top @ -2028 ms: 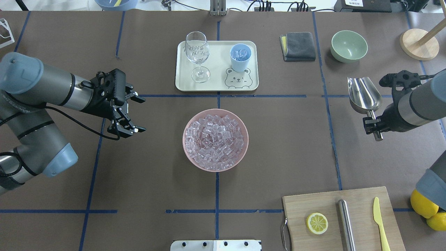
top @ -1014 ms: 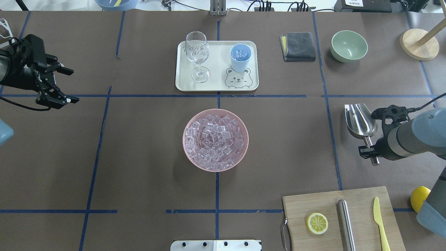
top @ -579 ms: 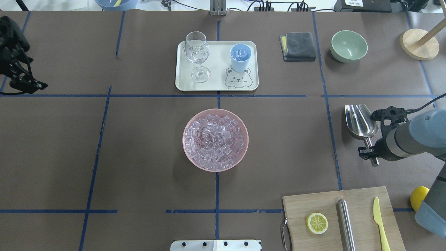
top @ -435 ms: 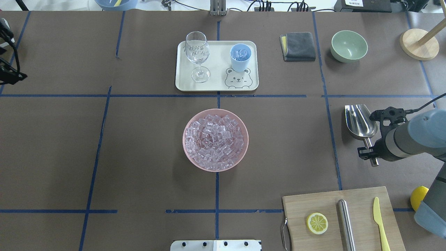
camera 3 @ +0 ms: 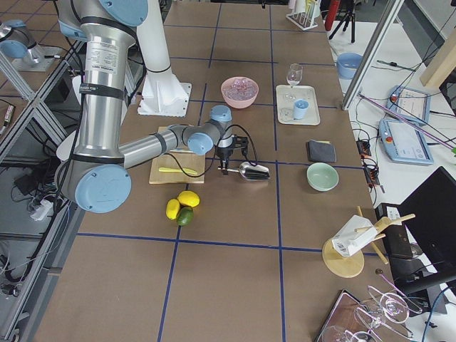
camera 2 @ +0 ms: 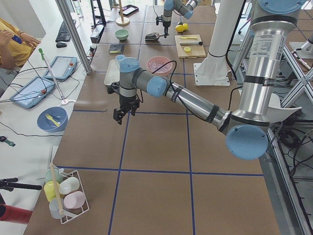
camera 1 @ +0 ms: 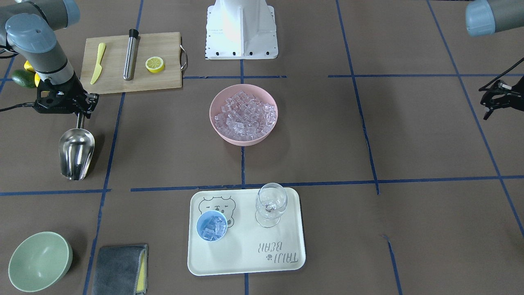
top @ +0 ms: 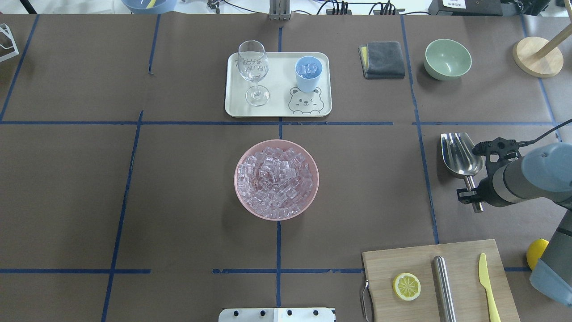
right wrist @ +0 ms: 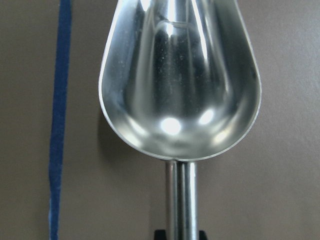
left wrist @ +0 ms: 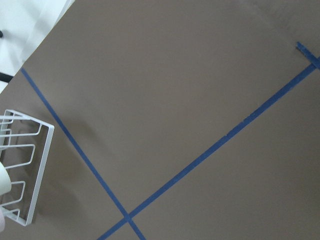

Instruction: Put ice in cup with scoop

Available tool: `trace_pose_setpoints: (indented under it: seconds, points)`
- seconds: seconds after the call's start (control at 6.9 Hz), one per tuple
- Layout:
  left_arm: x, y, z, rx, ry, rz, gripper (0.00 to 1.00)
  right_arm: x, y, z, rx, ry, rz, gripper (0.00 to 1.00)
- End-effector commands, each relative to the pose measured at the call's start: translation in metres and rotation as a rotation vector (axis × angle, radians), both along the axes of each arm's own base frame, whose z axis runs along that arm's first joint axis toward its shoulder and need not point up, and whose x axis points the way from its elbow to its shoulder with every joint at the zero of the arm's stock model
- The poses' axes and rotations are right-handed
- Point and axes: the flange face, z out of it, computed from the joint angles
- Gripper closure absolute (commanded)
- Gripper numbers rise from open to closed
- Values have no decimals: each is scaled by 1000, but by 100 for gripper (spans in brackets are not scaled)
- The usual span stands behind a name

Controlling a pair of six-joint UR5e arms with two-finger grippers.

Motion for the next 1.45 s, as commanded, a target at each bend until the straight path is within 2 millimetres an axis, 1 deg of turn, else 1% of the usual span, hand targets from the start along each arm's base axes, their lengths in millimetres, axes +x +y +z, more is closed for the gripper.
trace_pose_setpoints:
  seconds: [0.0, 0.14, 0.29, 0.43, 0.87, 1.01, 1.16, 1.3]
  points:
    - [-14, 20, 30, -98, 60, 0, 0, -4, -1, 8, 14, -25, 11, 100]
    - [-15, 20, 29, -97, 62, -2, 0, -5, -1, 7, 15, -26, 9, 100]
    - [-15, 20, 29, -97, 62, -3, 0, -6, -1, 5, 16, -30, 7, 88]
    - [-15, 19, 27, -94, 63, -3, 0, -6, -2, 2, 21, -34, 11, 1]
    - [-15, 18, 26, -96, 61, -5, 0, -3, -3, -2, 29, -38, 16, 0]
    - [-15, 20, 29, -102, 60, -5, 0, 0, -1, -13, 39, -55, 17, 0]
    - [-16, 20, 28, -99, 60, -5, 0, 16, -7, -24, 48, -77, 35, 0]
    - [-29, 19, 30, -104, 60, -31, 0, 37, -17, -35, 38, -110, 55, 0]
